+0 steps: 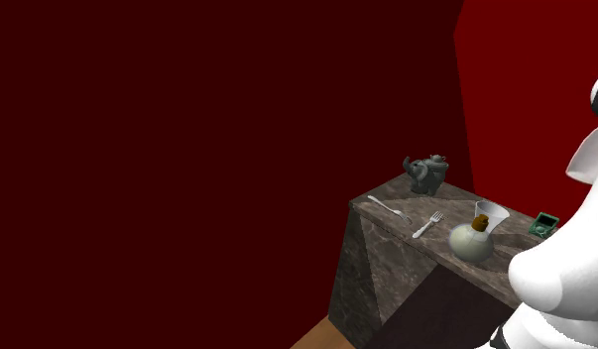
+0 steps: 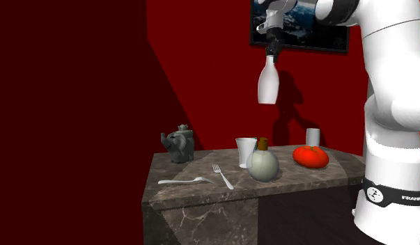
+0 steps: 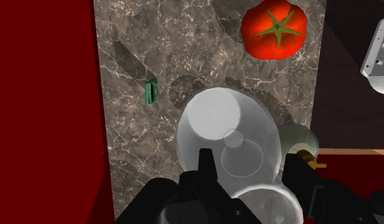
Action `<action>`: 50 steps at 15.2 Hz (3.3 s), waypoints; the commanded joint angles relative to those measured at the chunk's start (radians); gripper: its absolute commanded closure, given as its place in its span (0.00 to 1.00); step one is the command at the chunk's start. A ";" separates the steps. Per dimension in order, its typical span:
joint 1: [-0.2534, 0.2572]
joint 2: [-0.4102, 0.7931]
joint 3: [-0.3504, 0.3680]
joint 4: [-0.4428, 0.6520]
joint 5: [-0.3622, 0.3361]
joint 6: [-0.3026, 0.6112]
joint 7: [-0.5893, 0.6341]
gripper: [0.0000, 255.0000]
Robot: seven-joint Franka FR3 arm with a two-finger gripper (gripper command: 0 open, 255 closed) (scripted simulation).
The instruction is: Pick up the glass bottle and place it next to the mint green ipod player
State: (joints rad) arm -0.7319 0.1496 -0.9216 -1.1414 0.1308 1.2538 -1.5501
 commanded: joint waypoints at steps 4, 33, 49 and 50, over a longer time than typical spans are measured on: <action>-0.186 0.121 -0.038 0.162 0.120 -0.087 -0.156 1.00; 0.046 -0.216 0.015 -0.553 -0.178 0.419 0.011 1.00; 0.042 -0.224 0.011 -0.775 -0.188 0.635 0.018 1.00; 0.042 -0.222 0.010 -0.787 -0.186 0.648 0.016 1.00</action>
State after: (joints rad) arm -0.6890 -0.0764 -0.9088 -1.9171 -0.0585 1.8878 -1.5299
